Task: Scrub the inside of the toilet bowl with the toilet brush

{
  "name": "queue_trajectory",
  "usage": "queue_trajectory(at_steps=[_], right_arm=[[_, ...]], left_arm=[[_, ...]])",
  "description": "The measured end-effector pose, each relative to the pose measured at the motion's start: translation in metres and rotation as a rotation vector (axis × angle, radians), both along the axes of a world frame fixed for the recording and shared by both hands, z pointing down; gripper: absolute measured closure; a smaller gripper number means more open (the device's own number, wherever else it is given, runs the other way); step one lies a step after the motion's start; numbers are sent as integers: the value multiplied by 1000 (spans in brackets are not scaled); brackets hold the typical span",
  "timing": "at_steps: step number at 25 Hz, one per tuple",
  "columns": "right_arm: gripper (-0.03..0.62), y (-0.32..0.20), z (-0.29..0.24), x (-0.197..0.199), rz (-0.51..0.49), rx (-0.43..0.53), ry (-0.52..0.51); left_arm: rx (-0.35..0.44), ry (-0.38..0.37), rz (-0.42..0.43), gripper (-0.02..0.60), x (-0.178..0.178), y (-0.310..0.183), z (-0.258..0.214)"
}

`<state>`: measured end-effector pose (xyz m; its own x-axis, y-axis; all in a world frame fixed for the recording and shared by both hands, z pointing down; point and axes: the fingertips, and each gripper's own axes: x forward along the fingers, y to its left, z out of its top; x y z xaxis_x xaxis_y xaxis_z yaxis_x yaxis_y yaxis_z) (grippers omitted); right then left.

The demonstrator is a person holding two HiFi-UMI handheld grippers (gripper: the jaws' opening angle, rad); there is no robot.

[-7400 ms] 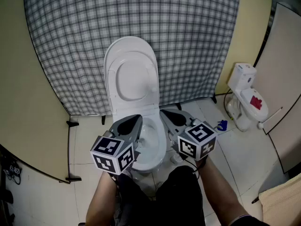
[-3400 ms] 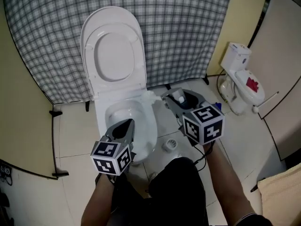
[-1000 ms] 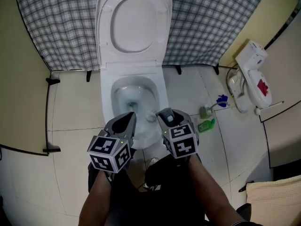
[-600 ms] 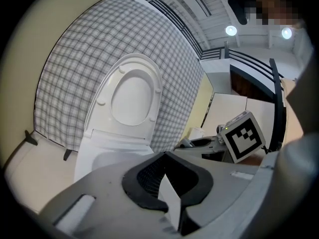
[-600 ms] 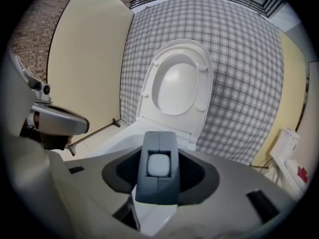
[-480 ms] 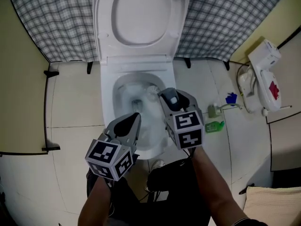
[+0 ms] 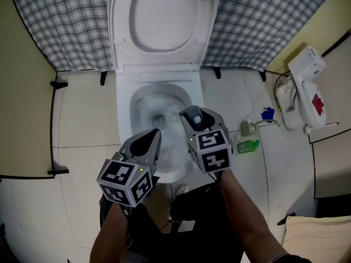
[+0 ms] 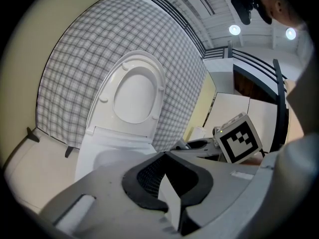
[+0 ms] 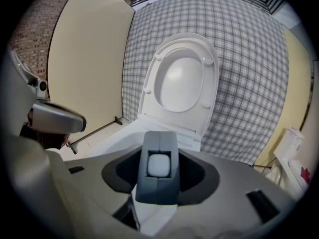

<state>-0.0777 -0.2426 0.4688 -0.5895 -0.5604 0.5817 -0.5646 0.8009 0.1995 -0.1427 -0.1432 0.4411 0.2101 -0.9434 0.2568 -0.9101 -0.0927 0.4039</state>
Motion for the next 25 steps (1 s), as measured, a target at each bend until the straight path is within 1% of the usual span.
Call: queue_trajectory(at_steps=[6, 10, 17, 22, 25], right_arm=[[385, 37, 10, 20, 22, -62, 3], [385, 67, 9, 34, 29, -89, 8], [385, 105, -2, 56, 45, -68, 14], [385, 125, -11, 67, 53, -62, 14], [387, 127, -15, 68, 46, -49, 4]], left_arm=[[13, -3, -8, 572, 2, 11, -17], [36, -12, -18, 572, 2, 24, -35], [102, -29, -26, 572, 7, 49, -68], [126, -36, -26, 572, 15, 59, -78], [137, -40, -24, 571, 18, 61, -80]])
